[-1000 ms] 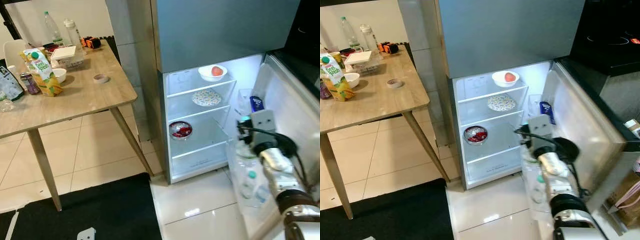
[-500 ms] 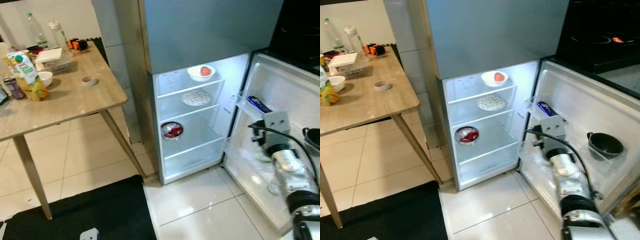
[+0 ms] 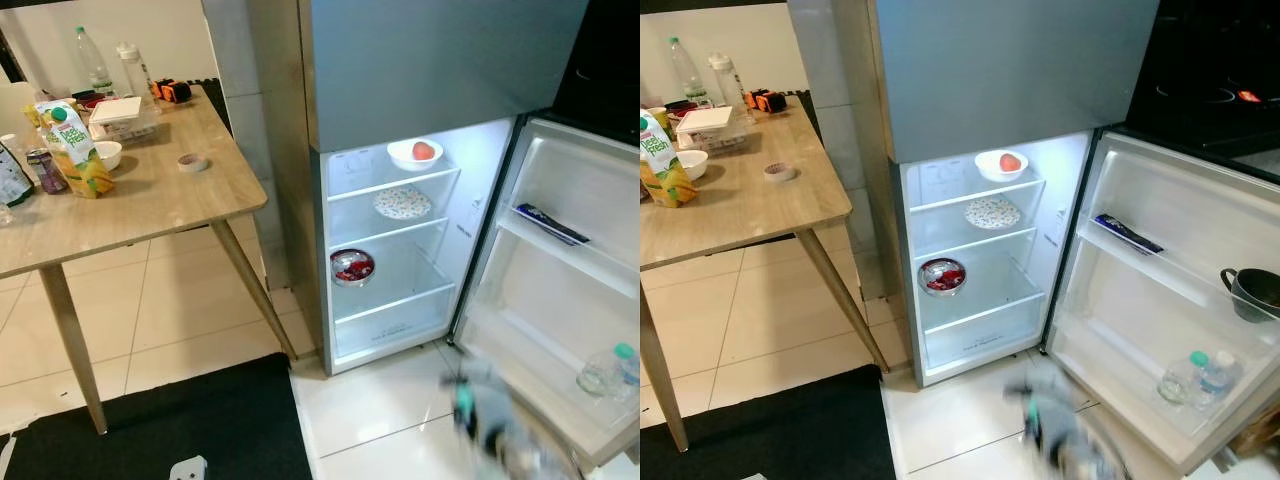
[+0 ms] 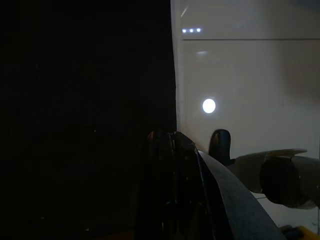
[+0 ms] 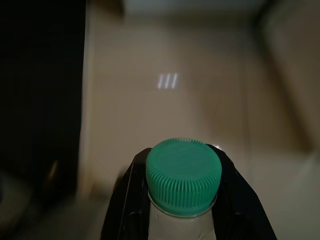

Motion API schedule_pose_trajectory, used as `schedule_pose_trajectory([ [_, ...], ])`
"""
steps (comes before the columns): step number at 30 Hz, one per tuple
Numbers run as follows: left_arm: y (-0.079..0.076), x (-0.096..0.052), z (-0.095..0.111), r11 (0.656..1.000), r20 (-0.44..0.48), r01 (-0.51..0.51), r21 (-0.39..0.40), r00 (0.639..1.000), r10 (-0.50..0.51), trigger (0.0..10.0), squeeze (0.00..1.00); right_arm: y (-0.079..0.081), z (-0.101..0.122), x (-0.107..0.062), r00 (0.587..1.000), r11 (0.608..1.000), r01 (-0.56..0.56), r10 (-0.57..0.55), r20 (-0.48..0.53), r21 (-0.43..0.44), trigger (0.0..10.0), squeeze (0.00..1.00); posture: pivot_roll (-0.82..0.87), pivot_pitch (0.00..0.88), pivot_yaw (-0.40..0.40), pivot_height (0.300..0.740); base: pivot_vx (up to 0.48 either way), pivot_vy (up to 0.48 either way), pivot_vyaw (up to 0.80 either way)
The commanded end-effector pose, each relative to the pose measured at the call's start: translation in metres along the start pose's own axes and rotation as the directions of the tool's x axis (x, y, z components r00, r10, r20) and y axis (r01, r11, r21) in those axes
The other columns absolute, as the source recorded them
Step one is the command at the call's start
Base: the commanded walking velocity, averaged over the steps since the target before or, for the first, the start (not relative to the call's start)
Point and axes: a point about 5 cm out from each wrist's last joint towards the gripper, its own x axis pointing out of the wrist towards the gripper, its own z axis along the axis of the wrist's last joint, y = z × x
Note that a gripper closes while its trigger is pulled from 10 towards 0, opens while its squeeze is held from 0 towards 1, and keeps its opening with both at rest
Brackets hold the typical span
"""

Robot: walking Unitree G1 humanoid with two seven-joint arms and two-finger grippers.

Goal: Restocking fridge

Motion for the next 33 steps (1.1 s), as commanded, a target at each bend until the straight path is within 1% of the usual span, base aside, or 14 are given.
schedule_pose_trajectory([
  [1,-0.004,0.001,-0.004,1.0,-0.014,0.005,0.01,1.0,-0.005,10.0,0.0,0.0,-0.014,-0.003,0.997,0.999,0.001,-0.004,-0.072,-0.042,10.0,0.0,-0.12,0.0,0.017,0.74,0.0,0.0,0.0],
  [2,-0.004,0.001,-0.004,1.0,-0.014,0.005,0.01,1.0,-0.005,10.0,0.0,0.0,-0.014,-0.003,0.997,0.999,0.001,-0.004,-0.072,-0.042,10.0,0.0,-0.12,0.0,0.017,0.74,0.0,0.0,0.0],
  [3,-0.004,0.0,-0.006,1.0,-0.023,0.004,0.025,1.0,-0.003,10.0,0.0,0.0,-0.043,-0.013,0.985,1.0,0.011,-0.013,-0.172,-0.01,10.0,0.0,-0.12,0.0,0.017,0.74,0.0,0.0,-0.77],
  [4,-0.004,0.0,-0.006,1.0,-0.023,0.004,0.025,1.0,-0.003,10.0,0.0,0.0,-0.043,-0.013,0.985,1.0,0.011,-0.013,-0.172,-0.01,10.0,0.0,-0.12,0.0,0.017,0.74,0.0,0.0,-0.77],
  [5,-0.004,0.0,-0.007,0.999,-0.029,0.002,0.033,1.0,-0.001,10.0,0.0,-0.001,-0.052,-0.016,0.979,1.0,0.018,-0.019,-0.203,-0.008,10.0,0.0,-0.12,0.0,0.017,0.74,0.0,0.0,-0.77],
  [6,-0.004,0.0,-0.007,0.999,-0.029,0.002,0.033,1.0,-0.001,10.0,0.0,-0.001,-0.052,-0.016,0.979,1.0,0.018,-0.019,-0.203,-0.008,10.0,0.0,-0.12,0.0,0.017,0.74,0.0,0.0,-0.77],
  [8,-0.007,0.0,-0.012,0.998,-0.055,0.019,0.067,0.998,-0.015,10.0,0.0,-0.003,-0.076,-0.027,0.957,0.999,0.03,-0.035,-0.288,-0.022,10.0,0.0,-0.13,0.0,0.025,0.74,0.0,0.0,-0.77],
  [10,-0.01,0.001,-0.013,0.997,-0.062,0.028,0.078,0.998,-0.023,10.0,0.0,-0.004,-0.088,-0.034,0.943,0.999,0.037,-0.045,-0.329,-0.028,10.0,0.0,-0.14,0.0,0.025,0.74,0.0,0.0,-0.77],
  [15,-0.013,0.002,-0.01,0.996,-0.059,0.033,0.081,0.998,-0.028,10.0,0.0,-0.004,-0.09,-0.035,0.94,0.999,0.039,-0.046,-0.337,-0.029,10.0,0.0,-0.14,0.0,0.024,0.74,0.0,0.0,-0.77],
  [17,-0.014,0.003,-0.01,0.996,-0.061,0.036,0.086,0.998,-0.031,10.0,0.0,-0.003,-0.087,-0.033,0.943,0.999,0.035,-0.044,-0.331,-0.031,10.0,0.0,-0.14,0.0,0.024,0.74,0.0,0.0,-0.77],
  [20,-0.017,0.004,-0.01,0.996,-0.063,0.057,0.07,0.997,-0.052,10.0,0.0,-0.002,-0.079,-0.029,0.949,0.999,0.029,-0.04,-0.311,-0.04,10.0,0.0,-0.14,0.0,0.024,0.74,0.0,0.0,-0.77],
  [25,-0.018,0.004,-0.009,0.996,-0.062,0.061,0.067,0.996,-0.057,10.0,0.0,-0.003,-0.07,-0.024,0.956,0.999,0.027,-0.04,-0.29,-0.047,10.0,0.0,-0.14,0.0,0.024,0.74,0.0,0.0,-0.77],
  [33,-0.016,0.003,-0.01,0.997,-0.061,0.056,0.061,0.997,-0.053,10.0,0.0,-0.001,-0.072,-0.025,0.955,0.999,0.021,-0.035,-0.296,-0.049,10.0,0.0,-0.14,0.0,0.023,0.74,0.0,0.0,-0.78],
])
